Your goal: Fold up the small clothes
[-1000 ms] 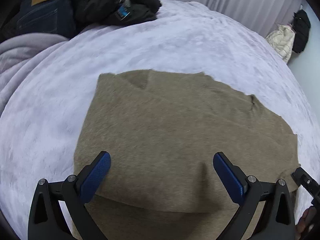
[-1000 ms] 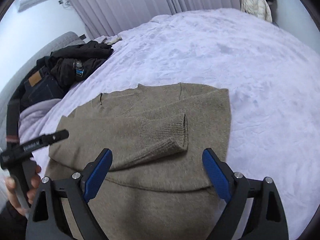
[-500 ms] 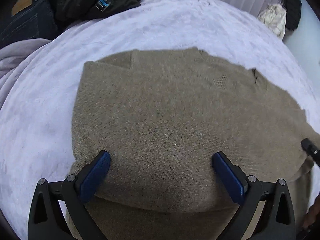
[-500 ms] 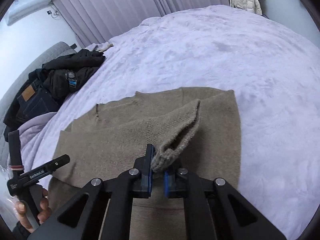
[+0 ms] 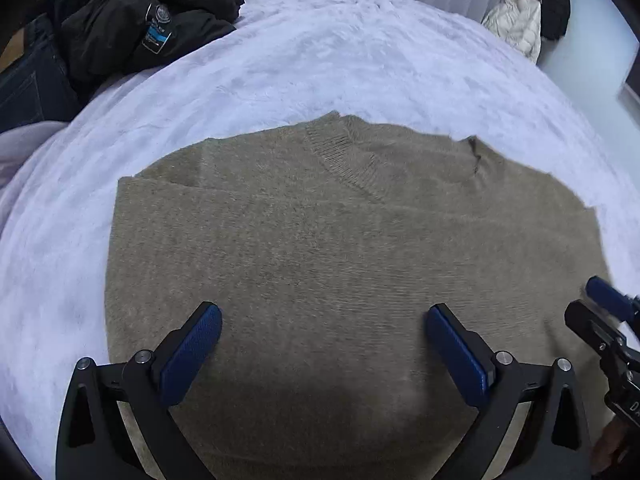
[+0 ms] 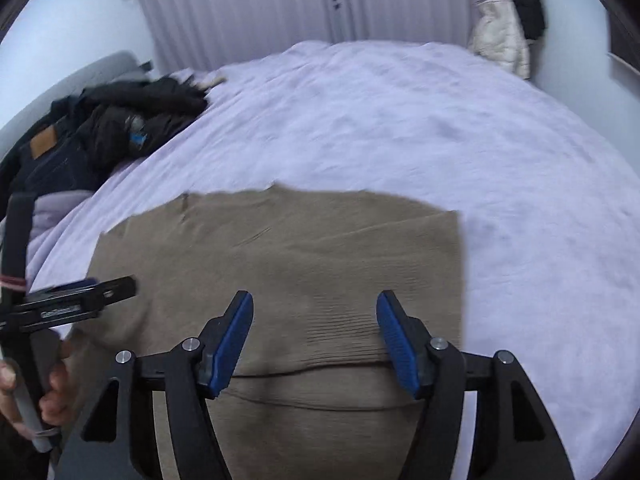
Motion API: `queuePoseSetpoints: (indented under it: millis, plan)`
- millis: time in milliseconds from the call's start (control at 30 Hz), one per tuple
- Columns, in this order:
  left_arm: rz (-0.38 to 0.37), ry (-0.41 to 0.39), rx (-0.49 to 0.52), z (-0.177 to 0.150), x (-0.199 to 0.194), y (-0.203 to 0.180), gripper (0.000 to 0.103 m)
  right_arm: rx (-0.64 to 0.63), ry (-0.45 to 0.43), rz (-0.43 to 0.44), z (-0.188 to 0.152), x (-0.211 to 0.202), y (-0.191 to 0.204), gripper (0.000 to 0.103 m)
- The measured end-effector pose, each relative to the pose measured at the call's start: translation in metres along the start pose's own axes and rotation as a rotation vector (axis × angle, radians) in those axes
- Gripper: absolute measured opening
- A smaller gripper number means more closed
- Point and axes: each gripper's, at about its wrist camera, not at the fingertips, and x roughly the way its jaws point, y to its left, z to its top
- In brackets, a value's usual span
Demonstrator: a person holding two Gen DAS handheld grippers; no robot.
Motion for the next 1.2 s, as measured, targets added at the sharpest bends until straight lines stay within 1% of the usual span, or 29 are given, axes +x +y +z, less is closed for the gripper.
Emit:
queuePoseSetpoints:
  millis: [33,67,100,133,167,200,233,267,300,333,367,400,433,467,500,533,567,600,633,700,800,967,1033,1067,1133,1200]
  plan:
    - [0.023,-0.006,0.01,-0.001,0.006,0.005,0.103,-0.035,0.038,-0.035,0.0,0.015,0.004,0.068]
    - [-0.011,0.001,-0.016,0.0,0.008,0.017,0.103,-0.066,0.07,-0.12,0.0,0.029,0.003,0.067]
    - [-0.035,0.011,-0.046,0.0,0.007,0.027,0.103,-0.072,0.071,-0.191,-0.002,0.036,-0.004,0.067]
    - [-0.037,0.02,-0.077,0.001,0.002,0.036,0.103,-0.031,0.06,-0.18,0.0,0.037,-0.016,0.067]
    - [-0.007,0.016,-0.097,0.0,-0.006,0.043,0.103,0.026,0.063,-0.152,0.001,0.033,-0.025,0.067]
    - [0.013,0.003,-0.108,-0.002,-0.015,0.046,0.103,0.05,0.067,-0.169,0.002,0.024,-0.027,0.067]
    - [-0.004,-0.017,-0.113,-0.007,-0.025,0.047,0.103,0.045,0.057,-0.216,0.002,0.013,-0.024,0.069]
    - [-0.053,-0.027,-0.111,-0.014,-0.034,0.045,0.103,0.015,0.023,-0.238,-0.001,-0.001,-0.016,0.069]
    - [-0.108,-0.019,-0.095,-0.024,-0.04,0.039,0.103,-0.015,-0.011,-0.212,-0.008,-0.016,-0.008,0.071]
    - [-0.147,0.0,-0.058,-0.036,-0.042,0.028,0.103,-0.024,-0.013,-0.172,-0.016,-0.026,-0.001,0.076]
    - [-0.157,0.011,-0.014,-0.044,-0.043,0.017,0.103,-0.024,0.008,-0.137,-0.025,-0.03,0.005,0.079]
    - [-0.141,0.008,0.041,-0.054,-0.043,0.006,0.103,-0.023,0.036,-0.12,-0.035,-0.03,0.009,0.079]
    - [-0.092,-0.001,0.09,-0.062,-0.04,-0.005,0.103,-0.024,0.072,-0.131,-0.045,-0.026,0.014,0.079]
    - [-0.032,0.006,0.119,-0.067,-0.032,-0.011,0.103,-0.03,0.103,-0.158,-0.053,-0.019,0.019,0.079]
    - [-0.007,0.036,0.118,-0.068,-0.021,-0.011,0.103,-0.036,0.132,-0.192,-0.059,-0.01,0.021,0.079]
    - [-0.022,0.057,0.093,-0.069,-0.016,-0.008,0.103,-0.048,0.152,-0.217,-0.063,-0.001,0.023,0.08]
    - [-0.045,0.066,0.056,-0.07,-0.015,-0.002,0.103,-0.06,0.147,-0.229,-0.065,0.004,0.026,0.081]
    - [-0.049,0.074,0.036,-0.071,-0.019,0.003,0.103,-0.073,0.145,-0.24,-0.068,0.004,0.027,0.081]
    - [-0.047,0.081,0.027,-0.074,-0.024,0.006,0.103,-0.073,0.153,-0.241,-0.069,-0.001,0.028,0.081]
    - [-0.04,0.084,0.039,-0.09,-0.033,0.01,0.103,-0.059,0.163,-0.215,-0.078,-0.015,0.027,0.081]
    - [-0.026,0.056,0.061,-0.125,-0.053,0.017,0.103,-0.093,0.151,-0.199,-0.109,-0.039,0.032,0.081]
    - [-0.024,0.023,0.076,-0.19,-0.092,0.032,0.103,-0.201,0.08,-0.221,-0.183,-0.091,0.05,0.081]
    - [-0.014,-0.004,0.111,-0.217,-0.108,0.036,0.103,-0.224,0.064,-0.213,-0.207,-0.109,0.051,0.081]
    - [-0.003,-0.025,0.144,-0.23,-0.115,0.037,0.103,-0.235,0.059,-0.205,-0.217,-0.117,0.05,0.081]
    - [0.009,-0.047,0.176,-0.246,-0.124,0.037,0.103,-0.251,0.059,-0.185,-0.235,-0.129,0.047,0.081]
    - [0.009,-0.054,0.176,-0.259,-0.128,0.041,0.103,-0.274,0.059,-0.172,-0.251,-0.139,0.044,0.081]
